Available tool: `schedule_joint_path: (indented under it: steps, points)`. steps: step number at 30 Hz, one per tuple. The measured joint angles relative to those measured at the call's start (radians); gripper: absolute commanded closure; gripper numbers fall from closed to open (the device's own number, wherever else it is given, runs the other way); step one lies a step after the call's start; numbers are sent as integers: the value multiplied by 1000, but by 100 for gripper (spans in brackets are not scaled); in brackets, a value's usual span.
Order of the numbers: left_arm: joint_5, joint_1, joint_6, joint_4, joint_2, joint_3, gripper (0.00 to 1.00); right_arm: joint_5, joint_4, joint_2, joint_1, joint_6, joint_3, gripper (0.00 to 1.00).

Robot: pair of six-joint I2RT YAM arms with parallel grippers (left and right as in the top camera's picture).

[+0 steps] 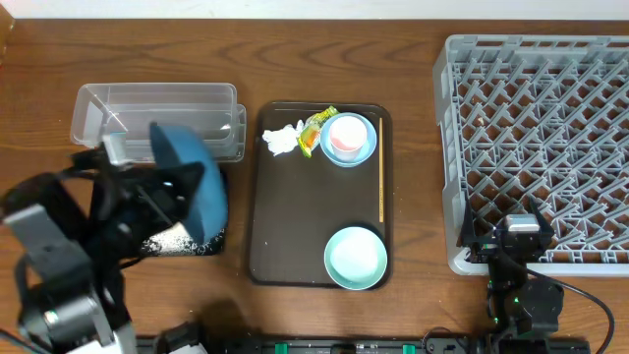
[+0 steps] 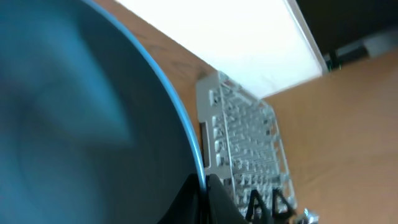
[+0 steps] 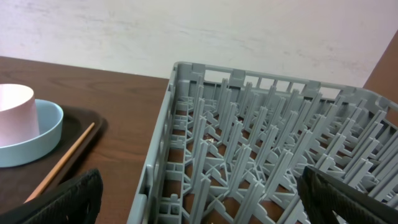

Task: Sort waste into correct bins and load items into the dishwasher rack
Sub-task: 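Carry the emptied blue plate back onto the brown tray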

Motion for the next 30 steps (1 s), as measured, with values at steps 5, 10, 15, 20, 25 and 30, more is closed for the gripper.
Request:
schedule_joint_path:
  steps: [5, 10, 15, 20, 25, 30]
  points:
    - [-167, -278, -31, 58, -13, 1, 94, 0, 0, 0, 0, 0, 0, 1]
    - [-345, -550, -29, 62, 64, 1, 94, 0, 0, 0, 0, 0, 0, 1]
    - [-545, -793, -31, 78, 219, 2, 94, 0, 0, 0, 0, 0, 0, 1]
    - [-712, -971, -50, 115, 392, 2, 94, 0, 0, 0, 0, 0, 0, 1]
    - [-806, -1051, -58, 173, 550, 2, 94, 0, 0, 0, 0, 0, 0, 1]
    - [-853, -1057, -68, 194, 664, 2, 94, 0, 0, 0, 0, 0, 0, 1]
